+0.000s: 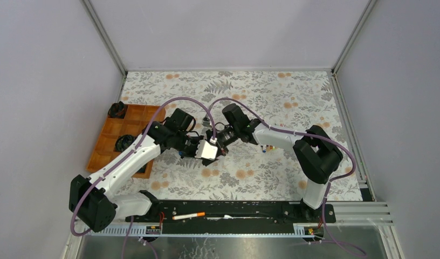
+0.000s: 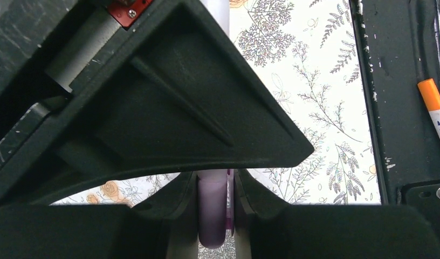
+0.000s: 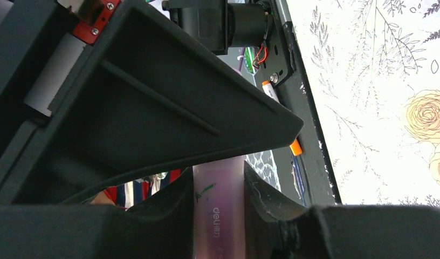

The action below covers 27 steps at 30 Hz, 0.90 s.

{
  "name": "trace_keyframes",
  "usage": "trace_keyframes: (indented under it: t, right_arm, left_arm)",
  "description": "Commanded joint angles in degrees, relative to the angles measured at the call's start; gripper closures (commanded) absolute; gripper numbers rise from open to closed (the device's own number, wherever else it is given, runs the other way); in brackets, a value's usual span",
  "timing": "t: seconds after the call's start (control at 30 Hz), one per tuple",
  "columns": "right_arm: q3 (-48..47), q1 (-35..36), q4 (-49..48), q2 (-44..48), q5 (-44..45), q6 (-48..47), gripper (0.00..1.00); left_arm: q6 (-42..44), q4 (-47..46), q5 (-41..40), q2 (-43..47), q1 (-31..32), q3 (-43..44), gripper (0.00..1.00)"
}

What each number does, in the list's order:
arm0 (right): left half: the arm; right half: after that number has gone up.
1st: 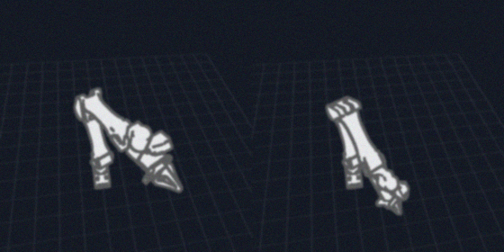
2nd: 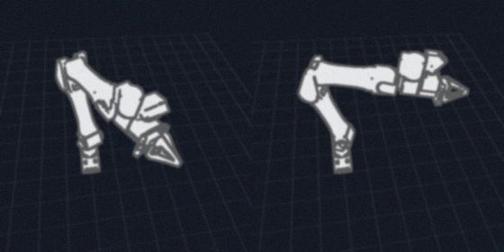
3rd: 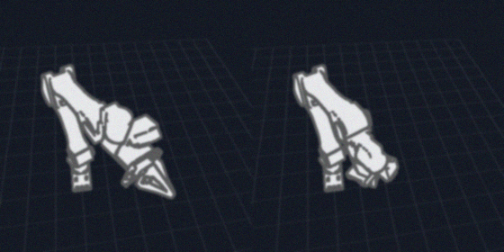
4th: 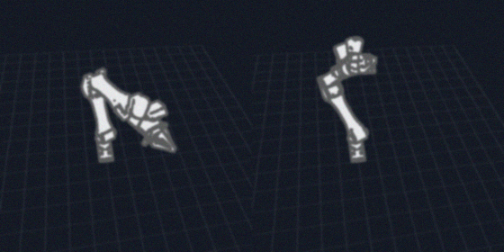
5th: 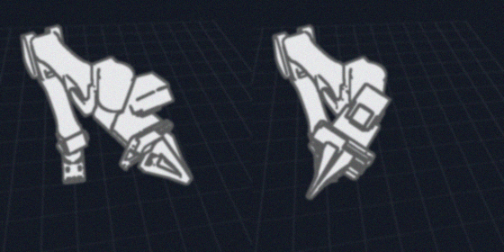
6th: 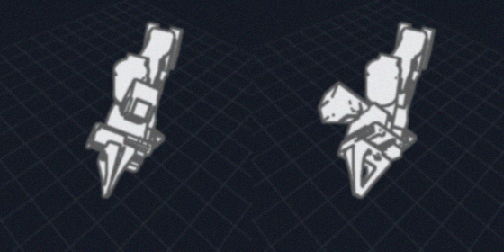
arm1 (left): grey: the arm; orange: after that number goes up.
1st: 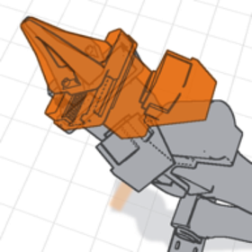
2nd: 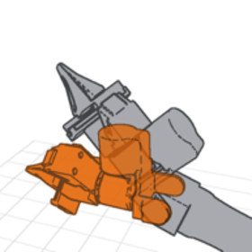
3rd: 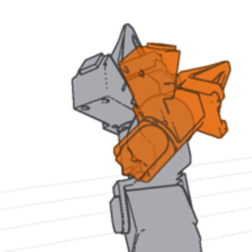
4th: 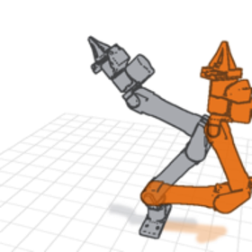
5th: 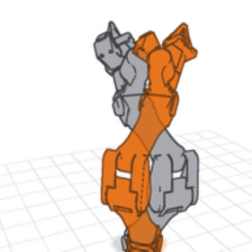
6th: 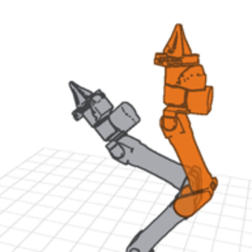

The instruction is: Open the pen caps

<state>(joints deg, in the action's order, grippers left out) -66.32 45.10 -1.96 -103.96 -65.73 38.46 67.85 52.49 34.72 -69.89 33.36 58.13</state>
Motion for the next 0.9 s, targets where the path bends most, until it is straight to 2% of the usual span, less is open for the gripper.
trace_keyframes:
  t: [0.0, 0.23, 0.33, 0.4, 0.5, 0.6, 0.67, 0.8, 0.87]
  right_arm:
    - [-0.3, -0.8, -0.7, 0.8, -0.3, -0.6, 1.0]
    - [5.5, -4.9, 12.4, 7.4, 1.9, -7.9, 1.0]
    - [9.4, -5.5, 19.6, 12.5, 4.0, -12.2, 1.0]
    - [13.4, -5.6, 19.1, 16.9, 4.5, -10.8, 1.0]
    - [17.6, -5.8, 18.3, 21.5, 5.1, -9.4, 1.0]
    - [18.8, -6.7, 17.3, 24.6, 6.4, -8.6, 1.0]
    - [17.9, -7.7, 16.6, 25.8, 9.4, -8.6, 1.0]
    - [11.5, -8.5, 25.2, 23.7, 28.6, -14.0, 1.0]
    - [10.8, -8.6, 24.8, 22.5, 37.4, -13.5, 1.0]
  left_arm:
    - [2.3, 2.0, -0.6, 1.0, 0.6, 0.5, 1.0]
    - [7.6, 5.4, -10.8, 2.3, -0.7, -1.3, 1.0]
    - [15.2, 8.6, -12.7, 1.9, -8.6, -0.3, 1.0]
    - [19.3, 10.6, -12.4, 1.2, -13.7, 1.9, 1.0]
    - [20.6, 12.9, -11.5, 0.1, -16.4, 5.3, 1.0]
    - [19.5, 11.1, -8.0, 0.4, -16.6, 4.8, 1.0]
    - [16.5, 6.3, -4.7, 1.1, -16.3, 2.4, 1.0]
    - [3.4, -5.4, -0.4, -1.3, -14.9, -1.3, 1.0]
    - [-2.6, -8.9, 1.3, -4.1, -14.6, -1.8, 1.0]
